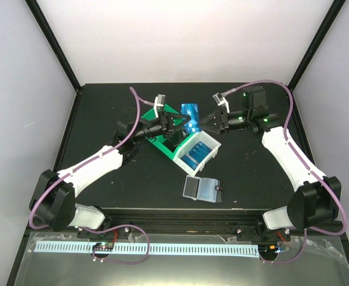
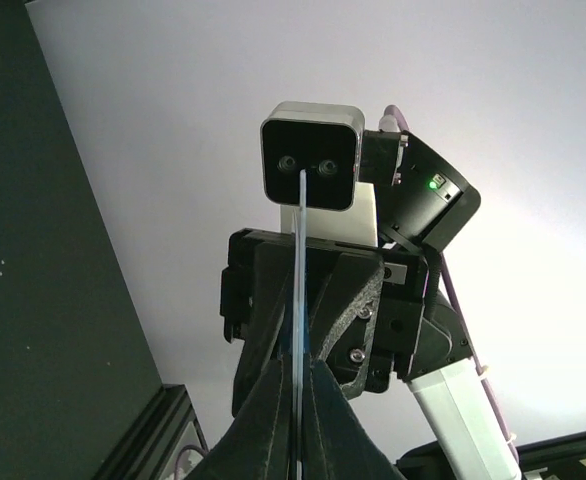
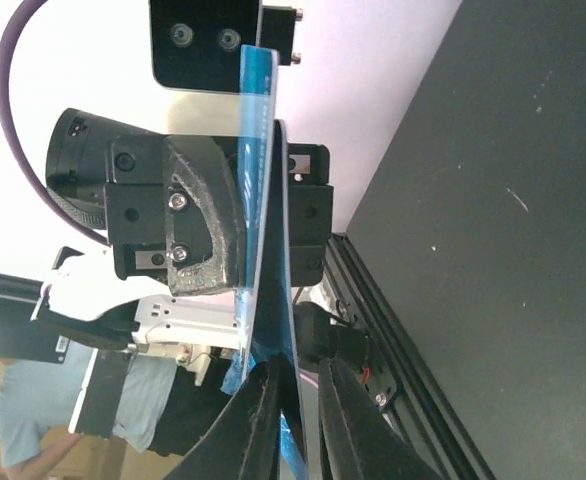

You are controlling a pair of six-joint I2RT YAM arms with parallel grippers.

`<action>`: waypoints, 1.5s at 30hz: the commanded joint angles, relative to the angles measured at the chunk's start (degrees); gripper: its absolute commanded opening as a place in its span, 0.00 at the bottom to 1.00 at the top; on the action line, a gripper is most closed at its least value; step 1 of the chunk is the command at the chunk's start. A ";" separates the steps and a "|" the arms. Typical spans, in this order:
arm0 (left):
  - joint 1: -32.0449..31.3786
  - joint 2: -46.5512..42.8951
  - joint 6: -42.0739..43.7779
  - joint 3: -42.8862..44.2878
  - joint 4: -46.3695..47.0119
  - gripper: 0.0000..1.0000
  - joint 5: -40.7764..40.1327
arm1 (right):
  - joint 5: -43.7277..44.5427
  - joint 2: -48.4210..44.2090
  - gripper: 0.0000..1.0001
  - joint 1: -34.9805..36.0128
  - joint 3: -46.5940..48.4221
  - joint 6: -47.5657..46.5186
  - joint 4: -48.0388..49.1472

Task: Put the credit cards into the card holder
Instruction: Adjust the credit card, then place the credit card in the storage box.

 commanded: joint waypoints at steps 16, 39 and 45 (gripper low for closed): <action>4.46 -2.69 2.42 -2.15 -6.21 0.09 1.46 | 2.12 -0.48 0.01 -3.34 0.51 16.42 15.35; 7.21 -16.29 31.50 -14.51 -41.06 0.02 -8.81 | 45.09 11.02 0.02 5.07 -0.87 -0.68 -15.80; 5.76 -15.77 33.26 -15.28 -42.81 0.01 -8.14 | 47.07 13.71 0.29 7.28 -1.07 1.33 -16.85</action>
